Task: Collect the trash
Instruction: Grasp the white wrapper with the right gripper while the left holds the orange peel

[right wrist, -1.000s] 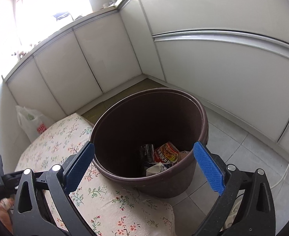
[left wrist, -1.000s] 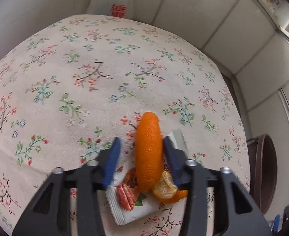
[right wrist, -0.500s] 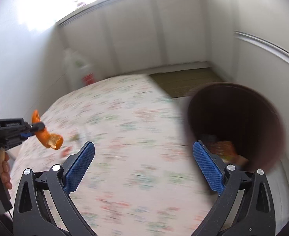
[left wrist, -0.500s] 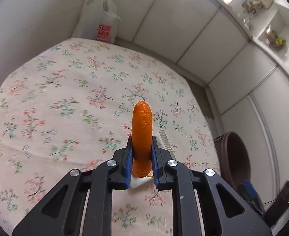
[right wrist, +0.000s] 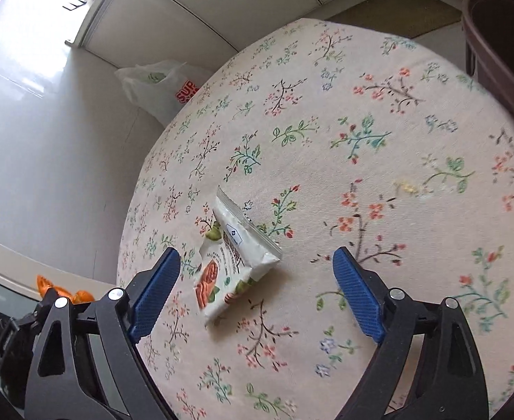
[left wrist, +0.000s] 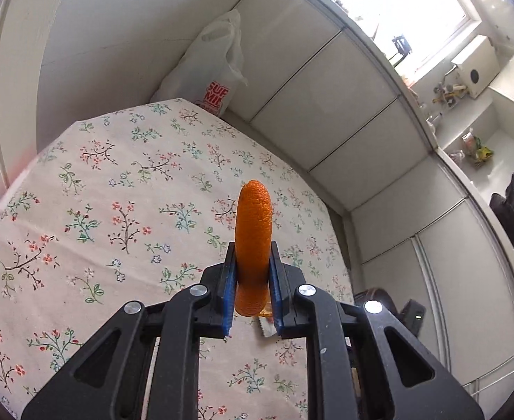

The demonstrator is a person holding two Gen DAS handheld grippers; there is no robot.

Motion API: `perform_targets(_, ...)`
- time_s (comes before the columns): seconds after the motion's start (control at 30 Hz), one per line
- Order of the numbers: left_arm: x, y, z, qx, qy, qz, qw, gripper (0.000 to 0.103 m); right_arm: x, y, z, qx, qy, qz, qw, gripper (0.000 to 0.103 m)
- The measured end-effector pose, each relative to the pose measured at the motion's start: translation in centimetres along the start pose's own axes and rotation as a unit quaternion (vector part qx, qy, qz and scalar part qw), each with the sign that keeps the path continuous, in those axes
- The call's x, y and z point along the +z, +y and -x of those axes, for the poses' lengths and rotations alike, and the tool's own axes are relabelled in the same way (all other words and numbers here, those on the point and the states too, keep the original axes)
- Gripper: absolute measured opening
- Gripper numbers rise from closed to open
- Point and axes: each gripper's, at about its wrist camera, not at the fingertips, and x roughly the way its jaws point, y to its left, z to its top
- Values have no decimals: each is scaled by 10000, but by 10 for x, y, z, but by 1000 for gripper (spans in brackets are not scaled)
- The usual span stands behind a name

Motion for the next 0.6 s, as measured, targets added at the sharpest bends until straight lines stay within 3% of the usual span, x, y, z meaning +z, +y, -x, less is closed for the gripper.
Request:
perform_targets(0.2, 9, 8, 11, -313, -18, 239, 9992, 17, -6, 20, -12, -60, -223, 56, 9997, 85)
perform_targets(0.33, 12, 13, 12, -431, 35, 397, 9983, 17, -12, 42, -24, -275, -255, 409, 9985, 83)
perform_targets(0.37, 12, 13, 12, -447, 41, 422, 9981, 17, -15, 48, -25, -361, -276, 518, 9976, 79)
perform_targets(0.4, 12, 14, 12, -460, 46, 446, 9979, 17, -15, 51, -27, -456, -297, 600, 9967, 59)
perform_targets(0.43, 13, 15, 12, -467, 50, 461, 9978, 17, -17, 54, -31, -435, -179, 630, 9969, 28)
perform_targets(0.5, 13, 18, 12, -479, 59, 523, 9975, 17, -18, 52, -43, -382, 130, 519, 9978, 23)
perform_targets(0.6, 13, 24, 11, -484, 84, 641, 9967, 17, -21, 56, -42, -492, 43, 637, 9967, 23)
